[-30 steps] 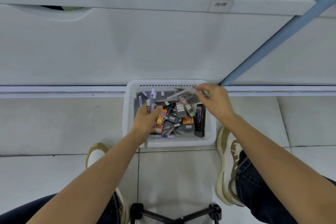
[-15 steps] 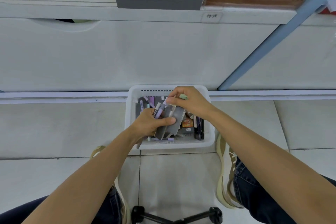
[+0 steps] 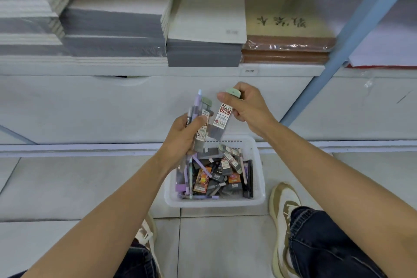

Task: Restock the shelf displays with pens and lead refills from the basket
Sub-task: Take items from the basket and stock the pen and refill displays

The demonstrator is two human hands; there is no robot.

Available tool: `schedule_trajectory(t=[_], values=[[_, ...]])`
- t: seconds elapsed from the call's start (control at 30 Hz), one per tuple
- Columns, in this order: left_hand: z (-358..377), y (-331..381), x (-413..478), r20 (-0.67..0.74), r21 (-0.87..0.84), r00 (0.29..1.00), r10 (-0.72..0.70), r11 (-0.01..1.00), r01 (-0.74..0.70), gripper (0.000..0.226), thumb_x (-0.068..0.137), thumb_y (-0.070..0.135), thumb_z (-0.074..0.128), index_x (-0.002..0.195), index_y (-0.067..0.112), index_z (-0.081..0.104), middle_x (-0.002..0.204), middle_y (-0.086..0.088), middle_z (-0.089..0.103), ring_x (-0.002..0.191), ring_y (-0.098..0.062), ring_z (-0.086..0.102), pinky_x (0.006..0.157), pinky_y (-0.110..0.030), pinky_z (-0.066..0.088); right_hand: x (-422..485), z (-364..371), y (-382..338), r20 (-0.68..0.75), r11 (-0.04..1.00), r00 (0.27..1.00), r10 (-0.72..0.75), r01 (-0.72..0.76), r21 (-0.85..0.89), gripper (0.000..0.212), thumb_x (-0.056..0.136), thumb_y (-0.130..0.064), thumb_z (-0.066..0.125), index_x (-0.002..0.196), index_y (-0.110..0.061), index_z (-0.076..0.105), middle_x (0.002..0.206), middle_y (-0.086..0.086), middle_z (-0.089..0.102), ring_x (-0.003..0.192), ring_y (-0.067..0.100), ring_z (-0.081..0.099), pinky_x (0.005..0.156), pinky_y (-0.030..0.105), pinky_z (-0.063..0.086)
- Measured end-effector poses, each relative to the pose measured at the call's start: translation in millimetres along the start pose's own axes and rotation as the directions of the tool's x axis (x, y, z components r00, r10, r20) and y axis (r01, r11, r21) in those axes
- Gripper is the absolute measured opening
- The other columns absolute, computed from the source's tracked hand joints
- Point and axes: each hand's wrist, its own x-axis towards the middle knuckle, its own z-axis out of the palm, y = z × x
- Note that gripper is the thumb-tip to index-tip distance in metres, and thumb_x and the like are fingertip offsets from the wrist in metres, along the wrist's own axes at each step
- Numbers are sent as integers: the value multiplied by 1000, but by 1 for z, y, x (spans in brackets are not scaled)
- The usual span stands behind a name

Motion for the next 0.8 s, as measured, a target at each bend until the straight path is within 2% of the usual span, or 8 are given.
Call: schedule_trajectory(t=[0.1,0.17,0.33,0.47,0.53,0.6,0.7,0.8], values=[[10,38,-4,-33,52,993,110,993,-108,18,98,19,53,87,16,67,60,8,67,45,-7,57,35,-15,39,-5,0,-45,-23,992,993,-115,114,-52,24,85,-15,73,75,-15,51,59,2,51,42,9,36,36,18,27],[17,65,-6,-68,90,985,160,984,-154,20,96,21,55,81,16,67,57,6,64,41,-10,53,32,-17,36,-11,-1,-80,-13,973,981,-194,190,-127,13,86,-16,71,88,-11,60,61,1,57,42,6,39,36,17,29],[39,145,-11,-69,46,955,288,957,-285,13,93,29,61,86,20,67,59,4,66,37,-9,47,31,-18,34,-29,-16,-173,21,865,917,-398,383,-325,15,92,-27,64,100,-15,68,61,-8,62,45,3,49,41,15,38],[56,200,-16,-5,17,919,393,919,-393,18,90,27,66,95,10,65,48,2,51,33,-8,32,35,-17,29,-42,-34,-236,149,830,911,-385,412,-376,14,95,-29,60,101,-18,66,56,-11,58,43,2,48,40,15,39],[64,221,-16,-17,62,900,435,899,-433,19,90,28,67,97,10,66,46,2,46,34,-9,27,35,-17,27,-48,-42,-260,213,807,894,-394,447,-387,11,95,-27,60,98,-17,66,63,-5,58,49,4,51,44,16,41],[72,241,-16,-4,46,881,473,880,-473,13,90,26,66,94,13,66,47,6,50,35,-8,24,35,-17,24,-52,-53,-282,244,776,868,-432,495,-390,13,96,-22,59,100,-11,66,72,1,59,56,7,53,48,19,45],[84,271,-15,3,79,851,524,849,-523,12,90,26,67,85,17,63,42,10,41,34,-7,24,35,-17,24,-54,-72,-316,182,725,841,-509,534,-435,23,97,-21,58,105,0,63,79,5,63,64,13,55,53,23,47],[95,296,-10,-12,119,830,558,825,-553,11,91,26,65,86,17,64,38,12,40,32,-5,26,33,-16,26,-49,-96,-350,59,665,783,-619,562,-492,28,98,-21,56,107,5,59,78,5,63,60,10,55,54,23,48]])
